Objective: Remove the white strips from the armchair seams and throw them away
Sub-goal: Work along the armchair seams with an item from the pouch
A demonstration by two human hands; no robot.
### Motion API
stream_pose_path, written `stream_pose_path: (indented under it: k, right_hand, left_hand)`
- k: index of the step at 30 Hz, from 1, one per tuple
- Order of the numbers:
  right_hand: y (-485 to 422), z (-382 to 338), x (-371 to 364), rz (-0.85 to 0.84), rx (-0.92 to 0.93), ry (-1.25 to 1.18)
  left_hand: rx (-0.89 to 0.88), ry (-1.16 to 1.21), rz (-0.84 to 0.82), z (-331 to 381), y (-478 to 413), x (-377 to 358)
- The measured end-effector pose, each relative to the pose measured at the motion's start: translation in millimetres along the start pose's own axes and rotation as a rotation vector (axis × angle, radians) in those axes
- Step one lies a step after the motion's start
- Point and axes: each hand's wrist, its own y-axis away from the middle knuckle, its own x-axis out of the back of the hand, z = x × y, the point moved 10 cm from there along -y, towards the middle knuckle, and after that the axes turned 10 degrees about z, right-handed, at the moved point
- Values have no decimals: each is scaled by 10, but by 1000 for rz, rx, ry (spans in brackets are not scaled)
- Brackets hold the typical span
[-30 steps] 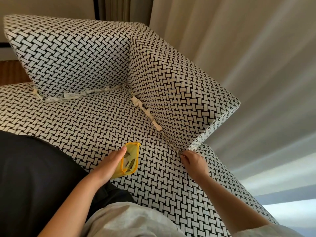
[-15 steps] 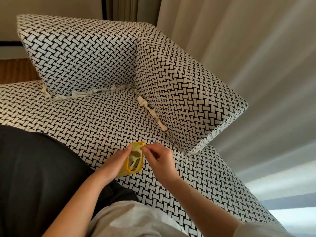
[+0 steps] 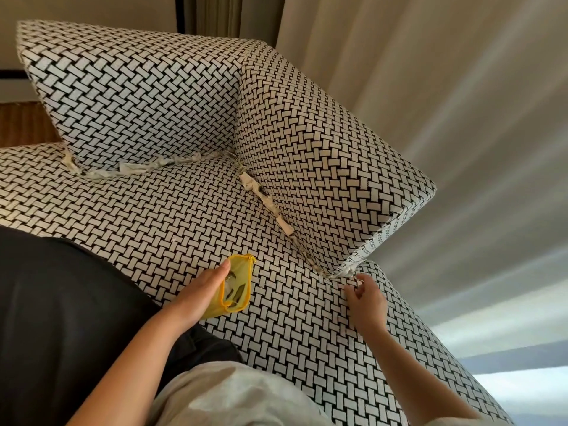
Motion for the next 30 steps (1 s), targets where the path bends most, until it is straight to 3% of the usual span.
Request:
stream_pose_path:
  k: [6,13,20,26,30]
  right_hand:
    - [-274,-37,-153,-135,8,292]
    - [-339,-213,-264,-227,80,379]
    - [134,-442,-385,-364,166,40]
    - [549,-1336,-343,-469,179,-428]
    - [823,-2040,-205,-626,348,-574]
  left_hand:
    - [1,12,4,-9,-15,12]
    - [-10,23,10,22,-5,5]
    - [15,31,7,0,-15,16]
    - [15,17,6,20,20,9]
    - [-5,98,-22,84,51,-12]
